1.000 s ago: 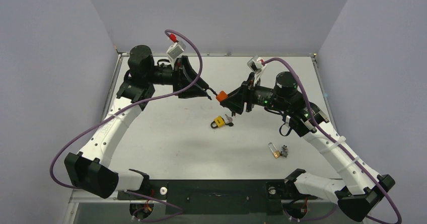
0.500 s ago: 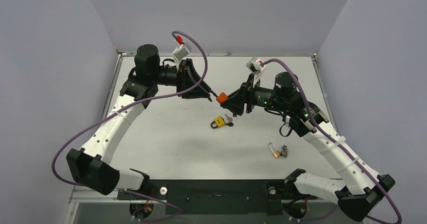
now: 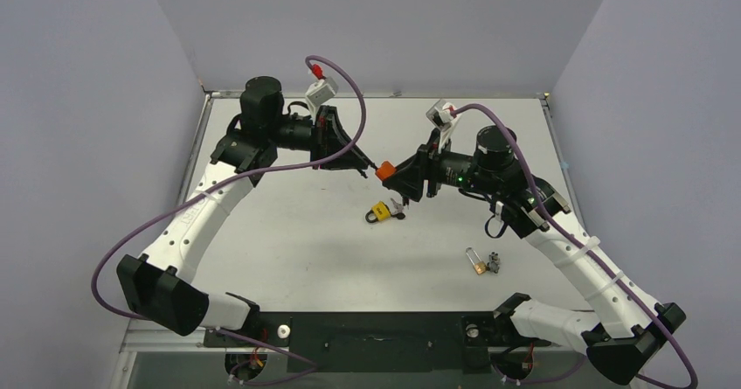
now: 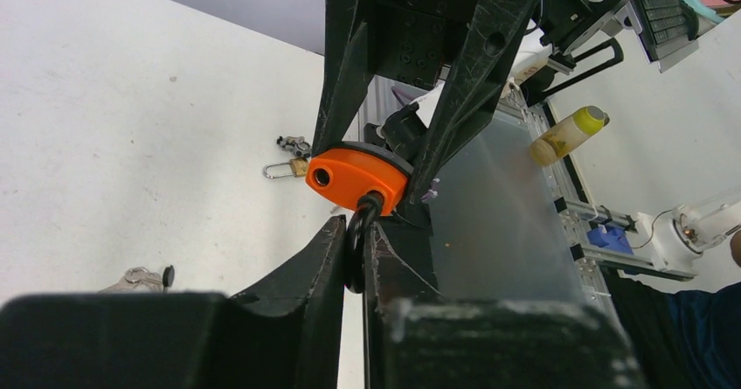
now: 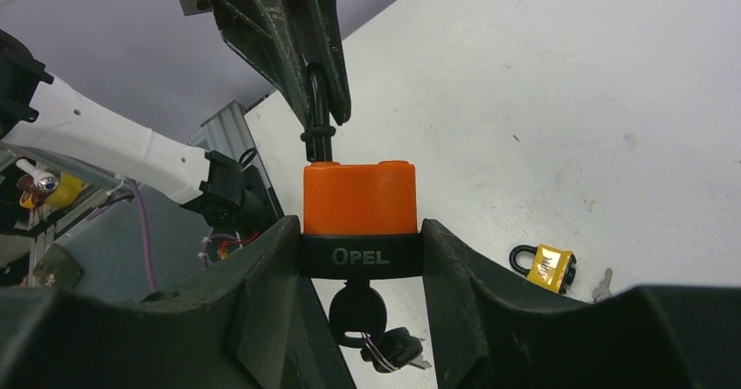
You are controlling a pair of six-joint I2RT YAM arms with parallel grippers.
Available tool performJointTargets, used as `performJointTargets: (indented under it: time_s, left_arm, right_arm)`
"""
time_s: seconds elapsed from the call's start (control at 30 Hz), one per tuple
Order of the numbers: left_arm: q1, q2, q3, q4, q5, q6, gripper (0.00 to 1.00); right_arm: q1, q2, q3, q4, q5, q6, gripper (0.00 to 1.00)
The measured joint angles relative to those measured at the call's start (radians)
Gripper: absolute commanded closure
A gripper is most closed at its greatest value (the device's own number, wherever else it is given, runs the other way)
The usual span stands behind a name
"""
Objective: Lock with the key
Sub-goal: Pick up the lock from the center of the board.
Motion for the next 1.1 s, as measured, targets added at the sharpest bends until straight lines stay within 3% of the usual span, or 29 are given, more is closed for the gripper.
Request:
performJointTargets:
  time_s: [0.1, 0.17, 0.23, 0.3, 0.37, 0.77, 1.1]
  left_arm:
    - [-0.005, 0.000, 0.005, -0.014, -0.003, 0.008, 1.00]
    - [-0.008, 0.000, 0.006, -0.018, -0.008, 0.008, 1.00]
    - [-0.013, 0.000, 0.006, -0.021, -0.019, 0.008, 1.00]
    - [-0.019, 0.000, 0.006, -0.018, -0.038, -0.003, 1.00]
    - [-0.029, 0.000, 0.006, -0.005, -0.053, -0.028, 1.00]
    - [-0.126, -0.044, 0.006, 0.004, -0.264, -0.118, 1.00]
    - [-0.150, -0.123, 0.020, 0.030, -0.467, -0.256, 1.00]
  right_arm:
    - [0.005, 0.000, 0.000, -0.007, 0.002, -0.008, 0.95]
    - [0.005, -0.001, 0.000, -0.012, 0.003, -0.011, 0.80]
    - [0.005, -0.004, 0.000, -0.018, 0.013, -0.018, 0.54]
    - [0.007, -0.008, 0.000, -0.023, 0.032, -0.027, 0.39]
    - [0.015, -0.011, 0.000, -0.018, 0.072, -0.029, 0.34]
    - [0.031, -0.107, -0.034, 0.037, 0.220, -0.059, 0.31]
    - [0.014, -0.149, -0.029, 0.117, 0.101, -0.060, 0.31]
